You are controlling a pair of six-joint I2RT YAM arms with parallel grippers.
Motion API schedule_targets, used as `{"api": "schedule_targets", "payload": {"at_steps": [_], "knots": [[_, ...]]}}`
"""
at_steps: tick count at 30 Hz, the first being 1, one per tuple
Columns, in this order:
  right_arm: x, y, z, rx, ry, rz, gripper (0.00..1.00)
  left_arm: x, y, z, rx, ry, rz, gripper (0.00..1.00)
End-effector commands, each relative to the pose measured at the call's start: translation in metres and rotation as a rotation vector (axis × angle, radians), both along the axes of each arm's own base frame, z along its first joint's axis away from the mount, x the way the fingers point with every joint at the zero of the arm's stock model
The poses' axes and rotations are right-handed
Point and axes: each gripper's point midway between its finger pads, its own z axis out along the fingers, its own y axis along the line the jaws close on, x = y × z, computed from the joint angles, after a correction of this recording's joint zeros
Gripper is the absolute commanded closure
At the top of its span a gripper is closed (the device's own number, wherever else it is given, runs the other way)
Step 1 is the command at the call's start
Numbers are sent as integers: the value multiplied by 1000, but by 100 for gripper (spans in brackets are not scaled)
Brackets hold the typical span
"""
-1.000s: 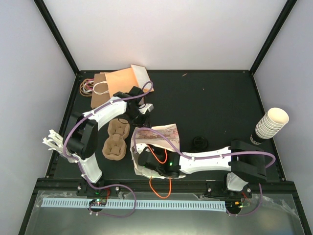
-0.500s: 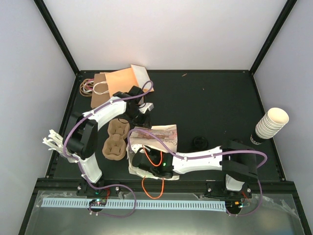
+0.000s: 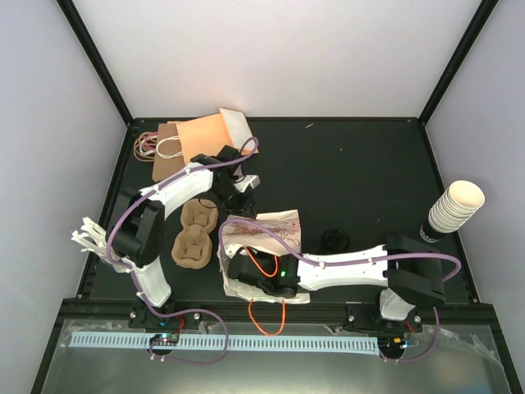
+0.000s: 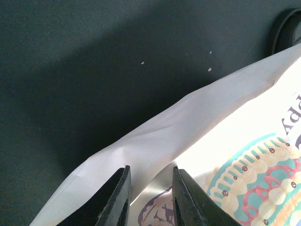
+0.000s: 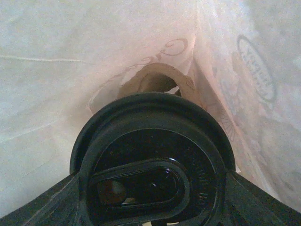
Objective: Pack the takeout coffee
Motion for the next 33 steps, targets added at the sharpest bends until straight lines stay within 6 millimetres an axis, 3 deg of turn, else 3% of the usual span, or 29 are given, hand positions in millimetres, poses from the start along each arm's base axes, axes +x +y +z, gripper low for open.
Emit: {"api": "schedule_targets", "payload": {"at_steps": [1, 9, 16, 21, 29, 33], "knots": [[15, -35, -1, -123, -45, -67, 49, -37, 1, 0, 13, 165, -33, 72], [13, -38, 27, -66, -54, -64, 49, -43, 3, -3, 15, 190, -41, 68], [0, -38, 53, 6, 22, -2, 49, -48, 4, -2, 8, 195, -45, 64], [-12, -40, 50, -8, 107, 34, 49, -48, 4, -3, 5, 168, -45, 52], [-28, -42, 29, -79, 225, 79, 50, -25, 10, 3, 47, 5, -41, 29], [-28, -39, 28, -87, 242, 91, 50, -11, 12, 9, 68, -70, -19, 20]]}}
